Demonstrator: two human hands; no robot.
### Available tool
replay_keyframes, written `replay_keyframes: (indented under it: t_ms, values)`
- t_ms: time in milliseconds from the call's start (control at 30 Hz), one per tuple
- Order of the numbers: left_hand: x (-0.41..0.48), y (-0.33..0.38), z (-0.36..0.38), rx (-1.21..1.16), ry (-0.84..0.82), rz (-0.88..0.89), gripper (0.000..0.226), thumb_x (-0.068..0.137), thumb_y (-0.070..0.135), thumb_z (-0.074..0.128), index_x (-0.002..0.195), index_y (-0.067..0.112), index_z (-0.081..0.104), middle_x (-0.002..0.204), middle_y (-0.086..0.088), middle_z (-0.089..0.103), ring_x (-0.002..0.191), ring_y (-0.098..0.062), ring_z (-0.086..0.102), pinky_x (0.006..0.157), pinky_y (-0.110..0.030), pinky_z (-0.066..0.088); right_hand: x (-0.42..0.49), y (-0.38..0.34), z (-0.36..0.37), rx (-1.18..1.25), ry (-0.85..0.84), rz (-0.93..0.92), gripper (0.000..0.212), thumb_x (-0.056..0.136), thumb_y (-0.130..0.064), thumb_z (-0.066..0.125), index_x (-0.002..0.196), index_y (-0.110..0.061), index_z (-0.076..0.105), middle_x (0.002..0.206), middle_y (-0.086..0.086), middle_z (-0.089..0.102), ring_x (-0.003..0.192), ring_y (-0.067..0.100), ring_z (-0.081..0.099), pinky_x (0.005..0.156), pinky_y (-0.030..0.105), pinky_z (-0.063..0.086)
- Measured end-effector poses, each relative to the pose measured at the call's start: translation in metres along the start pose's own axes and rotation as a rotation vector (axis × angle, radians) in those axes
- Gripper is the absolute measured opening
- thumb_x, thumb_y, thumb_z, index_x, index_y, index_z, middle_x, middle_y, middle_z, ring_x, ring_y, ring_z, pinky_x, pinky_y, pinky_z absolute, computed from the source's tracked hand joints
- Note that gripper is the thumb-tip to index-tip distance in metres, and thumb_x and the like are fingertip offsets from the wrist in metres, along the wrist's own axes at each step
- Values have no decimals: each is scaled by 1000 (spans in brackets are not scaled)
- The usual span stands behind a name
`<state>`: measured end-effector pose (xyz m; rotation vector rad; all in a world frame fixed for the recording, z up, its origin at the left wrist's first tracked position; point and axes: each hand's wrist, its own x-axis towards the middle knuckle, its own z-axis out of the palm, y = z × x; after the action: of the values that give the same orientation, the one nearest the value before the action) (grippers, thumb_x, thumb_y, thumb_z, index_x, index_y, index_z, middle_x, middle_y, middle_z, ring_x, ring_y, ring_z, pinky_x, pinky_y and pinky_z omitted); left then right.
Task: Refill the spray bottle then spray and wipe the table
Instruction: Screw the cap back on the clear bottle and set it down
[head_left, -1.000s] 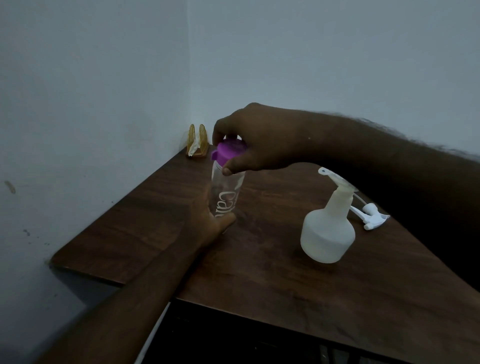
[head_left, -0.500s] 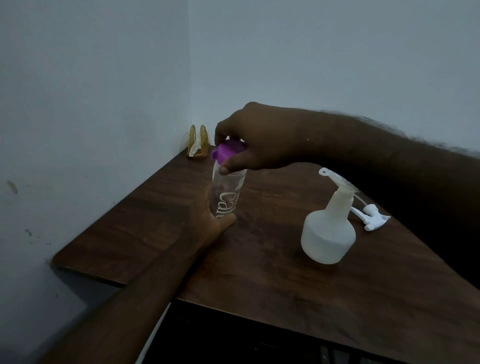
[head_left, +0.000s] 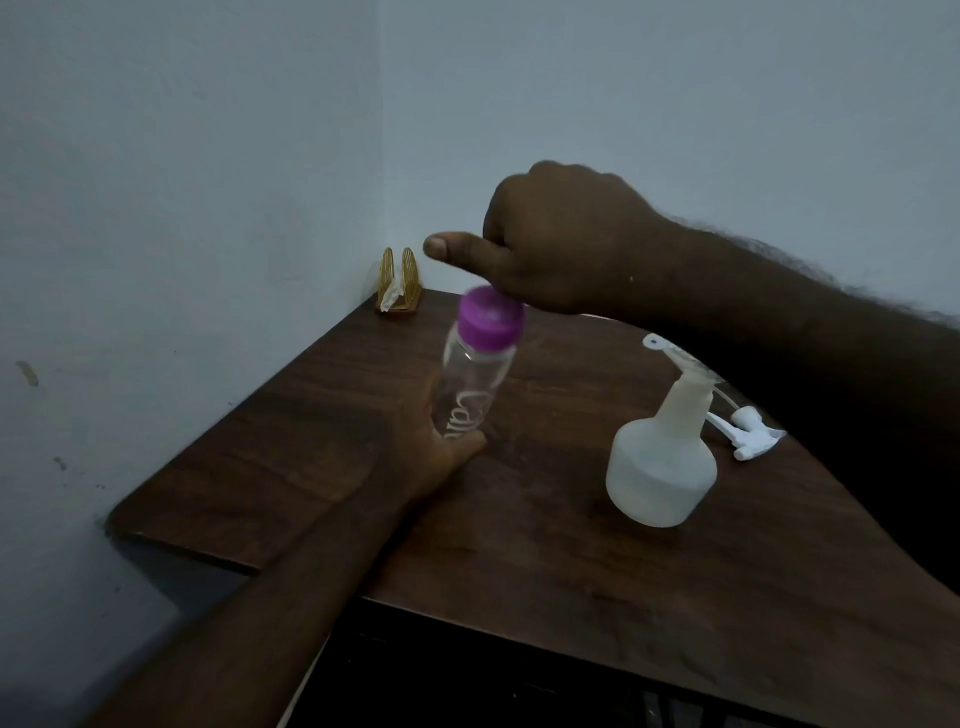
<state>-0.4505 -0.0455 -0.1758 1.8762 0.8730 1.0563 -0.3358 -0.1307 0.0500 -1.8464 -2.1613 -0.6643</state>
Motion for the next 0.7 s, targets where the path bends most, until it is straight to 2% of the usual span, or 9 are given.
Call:
replay_keyframes:
  t_ms: [33, 67, 133, 200, 267, 333, 400, 533, 700]
  values:
    - [1, -1, 0, -8, 5, -1, 65, 60, 34, 80, 110, 57, 45, 100, 22, 62, 95, 11, 61, 75, -15, 45, 1, 2, 0, 20, 19, 4, 67, 89, -74, 36, 66, -15, 58, 59, -1, 53, 53, 10, 49, 53, 26, 34]
    - [1, -2, -1, -12, 20, -1, 65, 62, 29, 80, 111, 54, 46, 102, 21, 63, 94, 10, 61, 75, -15, 46, 2, 3, -1, 52, -14, -7, 66, 87, -75, 38, 79, -15, 65, 68, -2, 60, 59, 9, 53, 56, 26, 39]
    - [2, -3, -2, -7, 51, 17, 65, 63, 25, 81, 115, 47, 48, 104, 20, 63, 94, 7, 62, 75, -11, 48, 1, 3, 0, 113, -179, -48, 67, 81, -77, 46, 115, -21, 63, 98, -5, 66, 76, 9, 56, 64, 27, 44]
    - [2, -5, -1, 1, 53, 19, 71, 65, 20, 83, 126, 34, 49, 107, 16, 62, 95, 1, 63, 79, -15, 49, -1, 3, 4, 121, -315, -125, 61, 82, -63, 62, 130, -27, 56, 118, -5, 61, 88, 8, 49, 69, 24, 39]
    - [3, -5, -1, 10, 53, 7, 76, 67, 16, 84, 133, 22, 46, 108, 14, 59, 94, 0, 60, 79, -18, 46, -2, 4, 8, 110, -343, -195, 55, 84, -40, 73, 134, -28, 53, 126, -5, 58, 93, 8, 43, 67, 19, 35]
    - [4, -5, -1, 13, 56, 13, 76, 67, 15, 84, 133, 20, 46, 108, 13, 59, 95, 0, 60, 78, -17, 45, -2, 3, 10, 143, -340, -229, 57, 84, -25, 76, 135, -26, 51, 128, -5, 57, 96, 8, 43, 65, 10, 31]
    - [5, -6, -1, 18, 58, 2, 77, 67, 15, 84, 133, 19, 46, 114, 6, 61, 99, -6, 60, 80, -19, 46, -1, 3, 11, 164, -335, -245, 56, 83, -21, 75, 134, -24, 52, 128, -3, 58, 98, 8, 44, 67, 13, 34]
    - [5, -6, 0, 38, 55, -17, 76, 68, 16, 83, 134, 17, 46, 118, 2, 61, 103, -11, 60, 82, -19, 45, 2, 0, 14, 40, -271, -247, 50, 87, -45, 68, 126, -17, 57, 114, 1, 63, 89, 11, 47, 73, 25, 37]
    - [3, -5, 0, 13, 59, -20, 70, 69, 13, 81, 132, 16, 48, 113, 5, 61, 99, -7, 61, 78, -15, 44, 9, -2, 19, -11, -239, -229, 53, 89, -59, 56, 110, -10, 57, 83, -5, 50, 71, 11, 44, 56, 24, 30]
